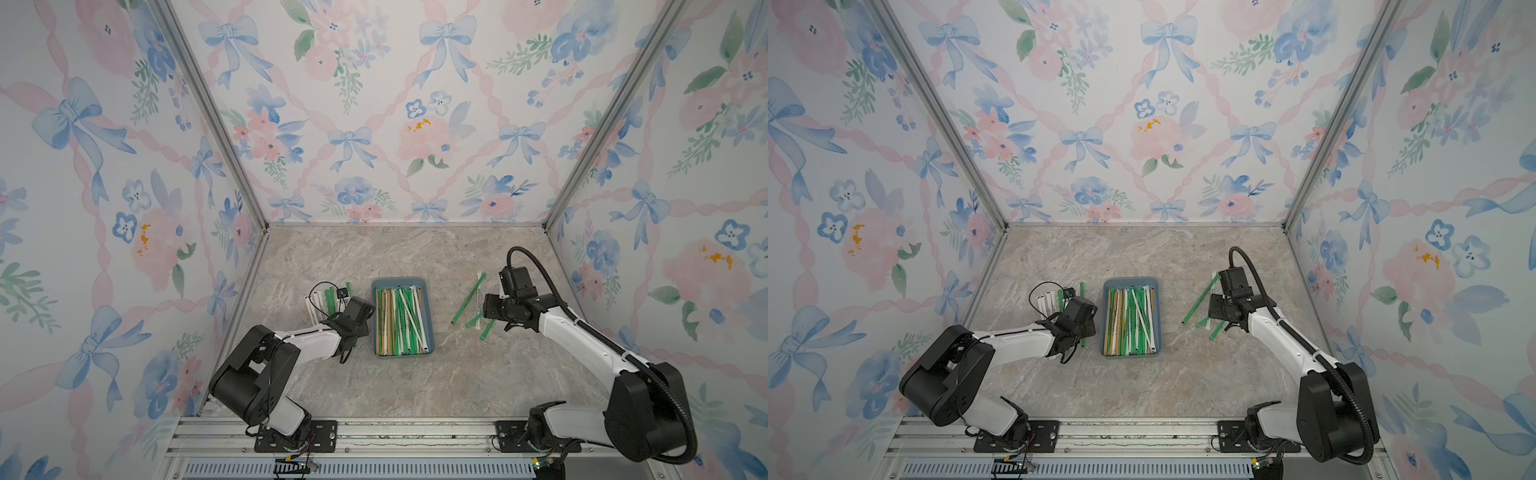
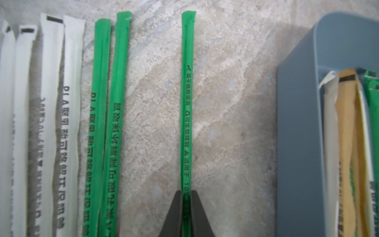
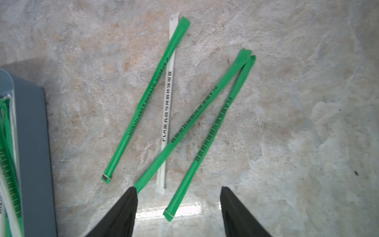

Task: Put the straws into the storage box
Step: Pick up the straw from the center of the board, then place the straw in the storage box.

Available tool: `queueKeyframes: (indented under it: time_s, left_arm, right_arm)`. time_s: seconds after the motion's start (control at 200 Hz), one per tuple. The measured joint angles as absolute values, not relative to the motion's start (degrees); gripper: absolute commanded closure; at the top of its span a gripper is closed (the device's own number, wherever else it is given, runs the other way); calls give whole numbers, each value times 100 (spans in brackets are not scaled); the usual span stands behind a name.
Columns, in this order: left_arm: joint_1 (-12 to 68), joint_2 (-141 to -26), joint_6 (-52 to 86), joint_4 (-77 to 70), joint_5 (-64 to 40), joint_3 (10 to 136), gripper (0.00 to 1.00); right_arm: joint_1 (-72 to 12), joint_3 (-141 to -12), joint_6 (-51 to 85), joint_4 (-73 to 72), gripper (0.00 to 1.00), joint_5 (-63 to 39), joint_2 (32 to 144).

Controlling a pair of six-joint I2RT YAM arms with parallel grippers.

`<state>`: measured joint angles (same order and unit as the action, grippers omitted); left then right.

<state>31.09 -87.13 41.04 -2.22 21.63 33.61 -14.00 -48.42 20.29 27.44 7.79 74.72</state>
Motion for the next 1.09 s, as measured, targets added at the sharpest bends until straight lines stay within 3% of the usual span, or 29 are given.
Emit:
queueKeyframes:
  time_s: [0.385, 0.615, 1.045, 1.095]
  left_arm:
    - [3205, -8261, 4051, -23, 1988, 3356, 100]
    - [4056, -7594, 4056, 16, 1988, 3695, 100]
    - [4613, -8536, 4401, 8, 1463, 4278, 100]
    - [4637, -8554, 4418, 12, 1444, 4278, 96]
  right_arm:
    - [-1028, -4753, 1986, 2749, 32, 716, 7371]
    - [-808, -4654, 1992, 2729, 32, 565, 7363]
    - [-563, -4508, 2012, 2724, 32, 331, 7279]
    - [-561, -4508, 2014, 2724, 32, 322, 7282]
